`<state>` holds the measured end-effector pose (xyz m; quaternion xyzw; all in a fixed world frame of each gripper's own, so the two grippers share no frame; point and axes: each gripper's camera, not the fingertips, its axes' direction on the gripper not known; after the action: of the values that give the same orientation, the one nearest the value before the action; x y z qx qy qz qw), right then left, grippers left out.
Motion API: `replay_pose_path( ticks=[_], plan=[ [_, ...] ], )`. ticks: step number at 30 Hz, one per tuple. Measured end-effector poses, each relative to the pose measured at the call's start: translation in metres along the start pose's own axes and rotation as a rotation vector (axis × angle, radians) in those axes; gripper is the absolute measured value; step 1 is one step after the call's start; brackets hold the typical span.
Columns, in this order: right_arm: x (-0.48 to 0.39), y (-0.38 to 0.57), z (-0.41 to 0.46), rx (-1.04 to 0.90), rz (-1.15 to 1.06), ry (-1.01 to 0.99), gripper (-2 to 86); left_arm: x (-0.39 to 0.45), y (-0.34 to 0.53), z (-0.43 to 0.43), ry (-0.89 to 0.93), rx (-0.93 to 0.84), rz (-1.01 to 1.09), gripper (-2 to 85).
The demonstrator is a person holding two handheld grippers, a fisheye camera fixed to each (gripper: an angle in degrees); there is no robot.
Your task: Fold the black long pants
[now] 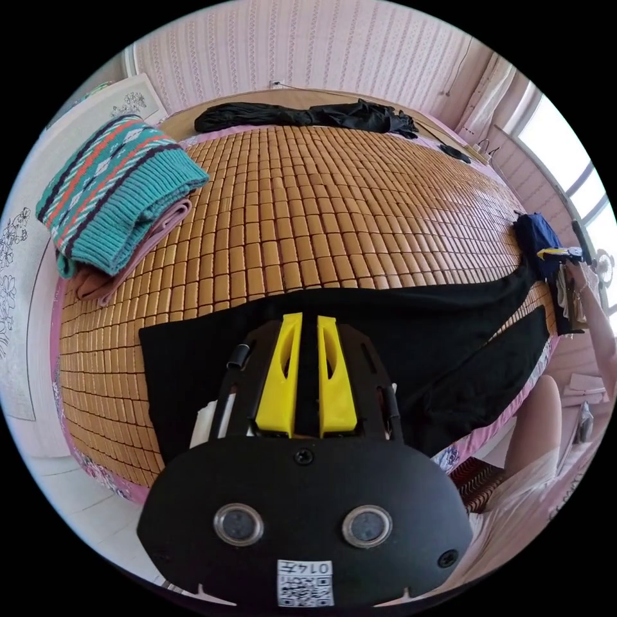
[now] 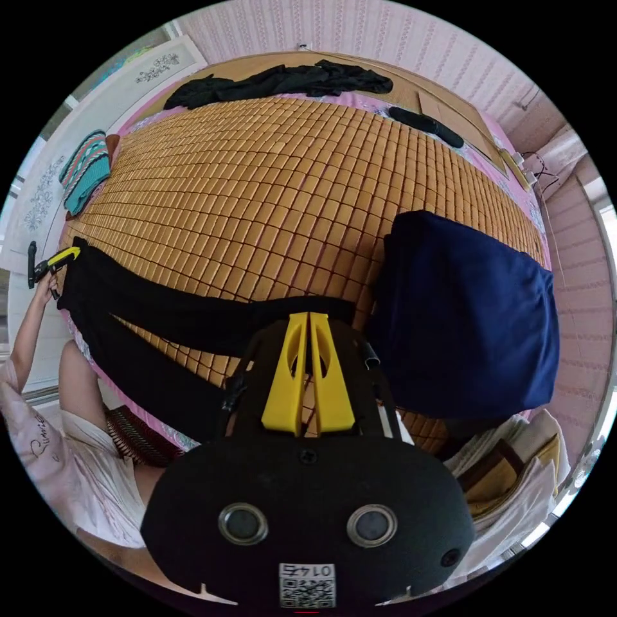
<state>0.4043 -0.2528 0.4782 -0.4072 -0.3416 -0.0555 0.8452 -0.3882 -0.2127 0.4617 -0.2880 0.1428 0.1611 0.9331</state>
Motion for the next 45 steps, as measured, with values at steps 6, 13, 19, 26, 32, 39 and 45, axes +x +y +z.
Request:
replay_pose_path(
  ticks=[6,13,19,26,32,39,45],
  plan=[
    [0.002,-0.001,0.053,-0.002,0.191,-0.001,5.1,0.034,-0.016,0.012,0.068,-0.021,0.129,6.5],
    [-0.006,-0.008,0.077,0.04,0.231,-0.034,5.7,0.028,-0.033,0.027,-0.001,-0.091,0.022,5.9],
    [-0.019,-0.02,0.098,0.002,0.209,0.036,1.9,-0.011,-0.021,0.003,0.031,-0.028,-0.118,4.7],
    [-0.046,-0.009,0.118,0.05,0.133,-0.032,-0.2,-0.03,0.076,-0.059,0.011,0.091,-0.096,5.4],
    [-0.044,-0.01,0.154,0.01,0.171,-0.107,-0.9,-0.108,0.195,-0.079,-0.086,0.016,-0.382,5.6],
    [-0.151,-0.069,0.149,0.065,-0.222,0.03,-0.3,-0.166,0.292,-0.102,-0.104,0.062,-0.589,6.9],
    [-0.371,-0.157,0.146,0.267,-0.815,-0.164,1.3,-0.198,0.332,-0.093,-0.013,0.092,-0.622,9.1]
  ],
)
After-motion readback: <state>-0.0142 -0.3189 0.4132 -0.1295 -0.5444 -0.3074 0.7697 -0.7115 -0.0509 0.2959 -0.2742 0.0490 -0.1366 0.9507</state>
